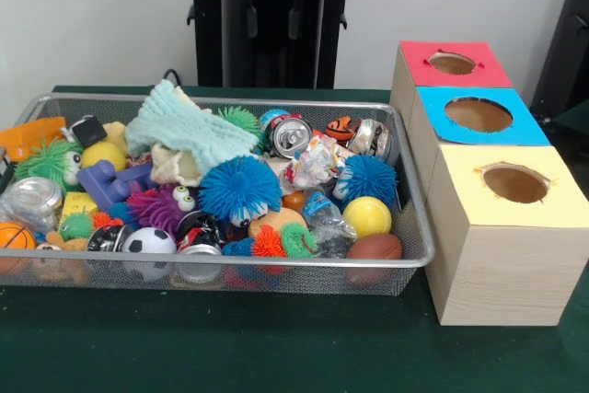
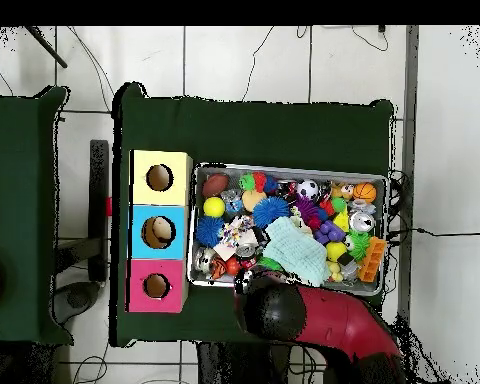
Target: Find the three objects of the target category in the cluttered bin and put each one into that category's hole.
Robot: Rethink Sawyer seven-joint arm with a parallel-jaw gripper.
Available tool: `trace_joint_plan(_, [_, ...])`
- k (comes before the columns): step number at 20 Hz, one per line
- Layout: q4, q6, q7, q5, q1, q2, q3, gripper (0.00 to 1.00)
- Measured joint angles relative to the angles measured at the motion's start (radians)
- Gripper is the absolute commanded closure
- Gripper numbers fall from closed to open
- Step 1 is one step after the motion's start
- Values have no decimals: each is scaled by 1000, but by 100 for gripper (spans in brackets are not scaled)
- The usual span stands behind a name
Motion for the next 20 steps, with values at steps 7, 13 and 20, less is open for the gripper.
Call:
trace_joint_plan(7, [-35, 0, 0, -16, -2, 53, 86, 0])
trace_joint_plan(13, [-37, -1, 0, -16, -1, 53, 114, 0])
trace_joint_plan(20, [-79, -53, 0, -73, 69, 143, 77, 0])
